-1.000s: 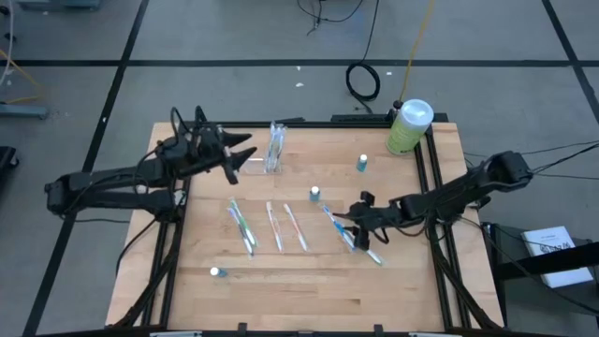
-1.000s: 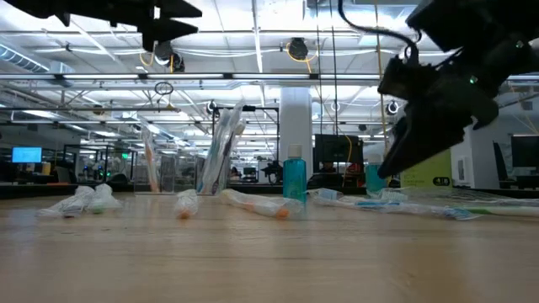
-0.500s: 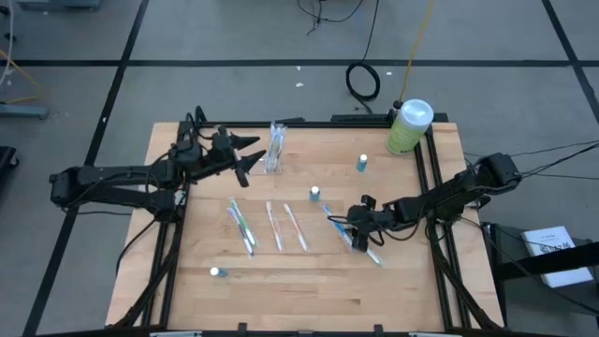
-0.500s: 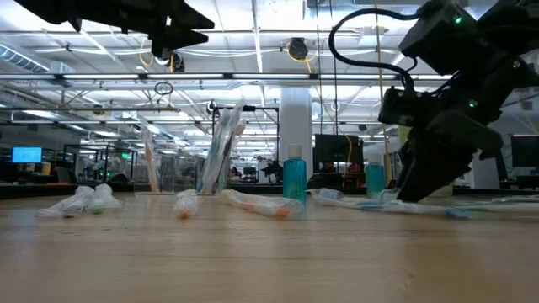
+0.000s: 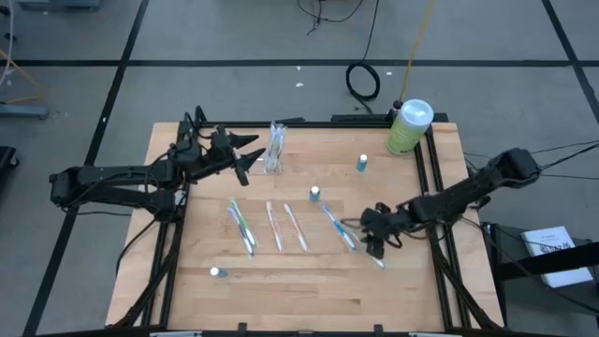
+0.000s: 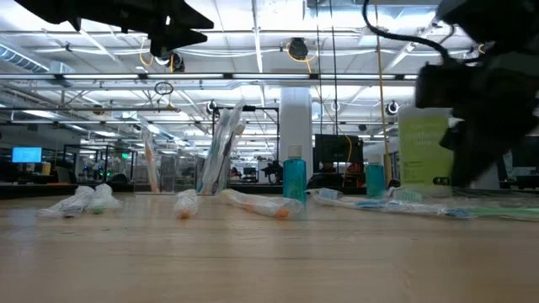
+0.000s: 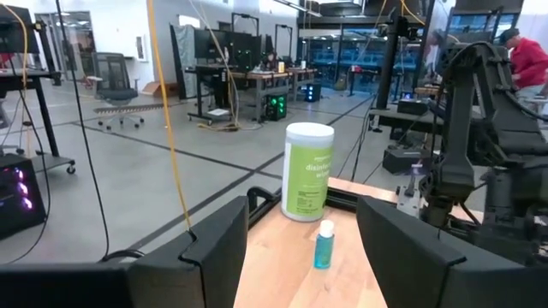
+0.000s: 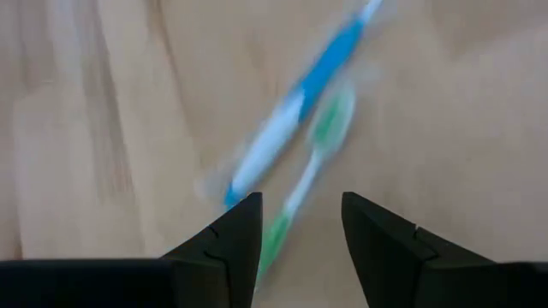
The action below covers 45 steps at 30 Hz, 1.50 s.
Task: Pick & Place toothbrushing station
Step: Put the green toothbrush into the transparent organizer
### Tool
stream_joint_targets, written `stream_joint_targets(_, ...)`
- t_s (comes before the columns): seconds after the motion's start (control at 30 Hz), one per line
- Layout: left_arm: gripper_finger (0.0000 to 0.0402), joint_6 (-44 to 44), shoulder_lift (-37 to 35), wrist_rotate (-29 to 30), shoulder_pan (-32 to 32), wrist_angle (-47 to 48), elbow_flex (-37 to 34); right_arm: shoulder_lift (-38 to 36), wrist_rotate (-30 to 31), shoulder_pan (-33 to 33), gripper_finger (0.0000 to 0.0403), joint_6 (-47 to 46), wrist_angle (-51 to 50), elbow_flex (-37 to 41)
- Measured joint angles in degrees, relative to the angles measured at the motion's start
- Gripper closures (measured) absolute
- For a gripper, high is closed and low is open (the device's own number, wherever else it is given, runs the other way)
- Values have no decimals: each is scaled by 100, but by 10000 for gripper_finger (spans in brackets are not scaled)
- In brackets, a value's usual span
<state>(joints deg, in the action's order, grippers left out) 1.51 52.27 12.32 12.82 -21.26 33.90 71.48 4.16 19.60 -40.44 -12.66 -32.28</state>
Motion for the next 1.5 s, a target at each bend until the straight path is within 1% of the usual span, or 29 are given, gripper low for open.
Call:
stream_joint_targets(0.17, 176, -1, 0, 5, 0, 0, -1, 3, 7, 804, 248, -971, -177, 3)
stream_joint_targets(0.3, 176, 5, 0, 29, 0, -2, -3, 77, 110, 1221, 248, -1573, -179, 2)
stream_joint_targets(0.47, 176, 62, 0, 31, 0, 0, -3, 448, 182, 1342, 248, -1677, -207, 3)
stream_joint_targets(0.67, 176, 145, 0, 30, 0, -2, -3, 939, 233, 1363, 248, -1709, 178, -30)
stream_joint_targets(0.77, 176, 159, 0, 30, 0, -2, -3, 1154, 169, 1364, 252, -1882, 33, -28)
stream_joint_targets(0.93, 176, 202, 0, 31, 0, -2, -3, 1530, 215, 1359, 287, -2000, -408, -27)
stream_joint_targets(1.03, 176, 202, 0, 31, 0, -3, -3, 1626, 522, 1353, 318, -1993, -620, -36)
stream_joint_targets(1.17, 176, 202, 0, 30, 0, -2, -3, 1581, 947, 1302, 363, -2002, -860, -18)
stream_joint_targets(1.23, 176, 202, 0, 28, 0, -2, -3, 1569, 965, 1252, 383, -1873, -869, -18)
stream_joint_targets(1.37, 176, 268, 0, 28, 0, -1, -3, 1401, 1078, 1164, 387, -1622, -911, -1)
stream_joint_targets(1.5, 176, 270, 0, -17, 0, 0, -3, 906, 1414, 1064, 385, -1521, -1192, 3)
